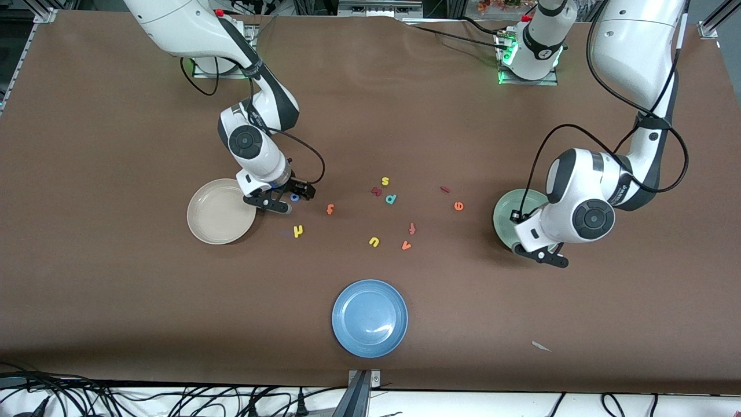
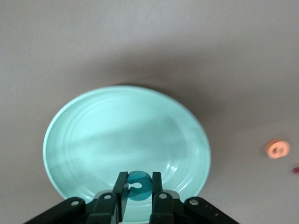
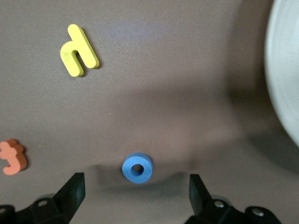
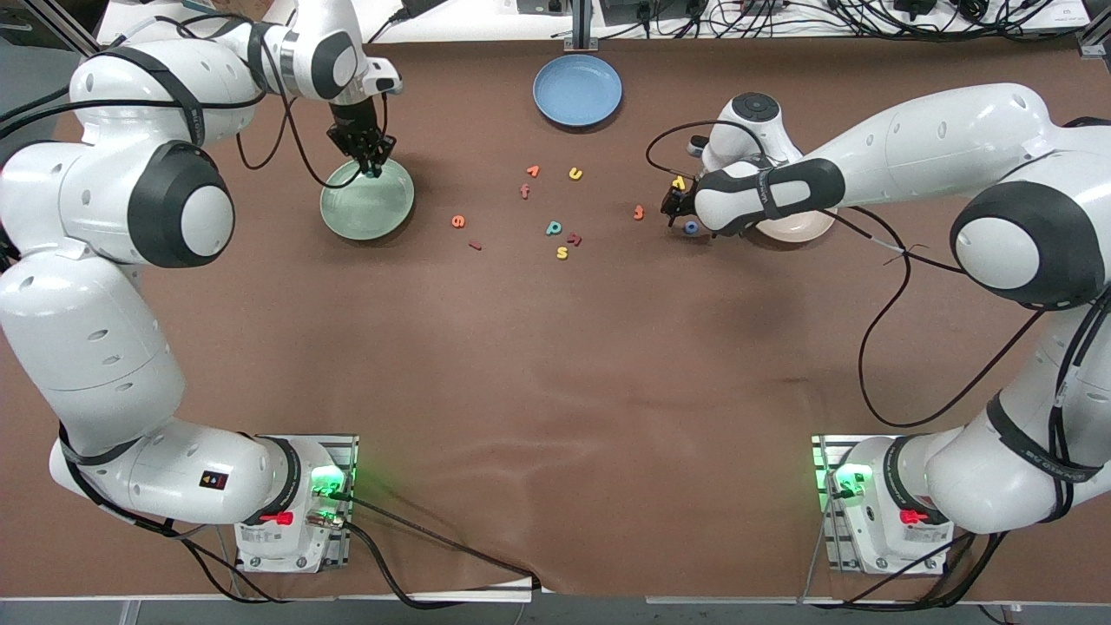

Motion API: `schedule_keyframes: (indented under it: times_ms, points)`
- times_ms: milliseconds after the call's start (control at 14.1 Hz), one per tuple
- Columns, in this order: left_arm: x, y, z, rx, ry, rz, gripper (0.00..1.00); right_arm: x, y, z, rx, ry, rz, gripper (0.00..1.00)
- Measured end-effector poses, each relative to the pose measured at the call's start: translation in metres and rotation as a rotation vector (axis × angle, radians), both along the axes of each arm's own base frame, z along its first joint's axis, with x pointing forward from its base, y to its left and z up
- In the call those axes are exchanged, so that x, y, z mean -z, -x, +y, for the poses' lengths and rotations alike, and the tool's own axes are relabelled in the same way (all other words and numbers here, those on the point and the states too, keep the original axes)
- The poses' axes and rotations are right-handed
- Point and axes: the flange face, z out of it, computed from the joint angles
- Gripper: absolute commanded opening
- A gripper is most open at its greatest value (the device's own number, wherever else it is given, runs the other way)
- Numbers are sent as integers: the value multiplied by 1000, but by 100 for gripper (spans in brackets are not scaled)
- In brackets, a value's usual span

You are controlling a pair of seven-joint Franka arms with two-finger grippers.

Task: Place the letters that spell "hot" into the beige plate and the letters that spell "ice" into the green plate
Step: 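Release the c with the left gripper while the right gripper grasps the blue o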

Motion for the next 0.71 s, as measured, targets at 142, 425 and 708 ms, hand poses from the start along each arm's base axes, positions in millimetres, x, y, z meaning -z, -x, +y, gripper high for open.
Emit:
schedule_keyframes:
  times_ms: [142,425,708]
  points:
    - [15,17,12,-2,-1,-32,0,5,1,0,-1,3,7,72]
    - [49,33,15,0,15,-103,0,4,-2,-1,2,3,3,58]
    - [57,29,10,31,12,-142,100,2,-3,-1,2,1,-1,49]
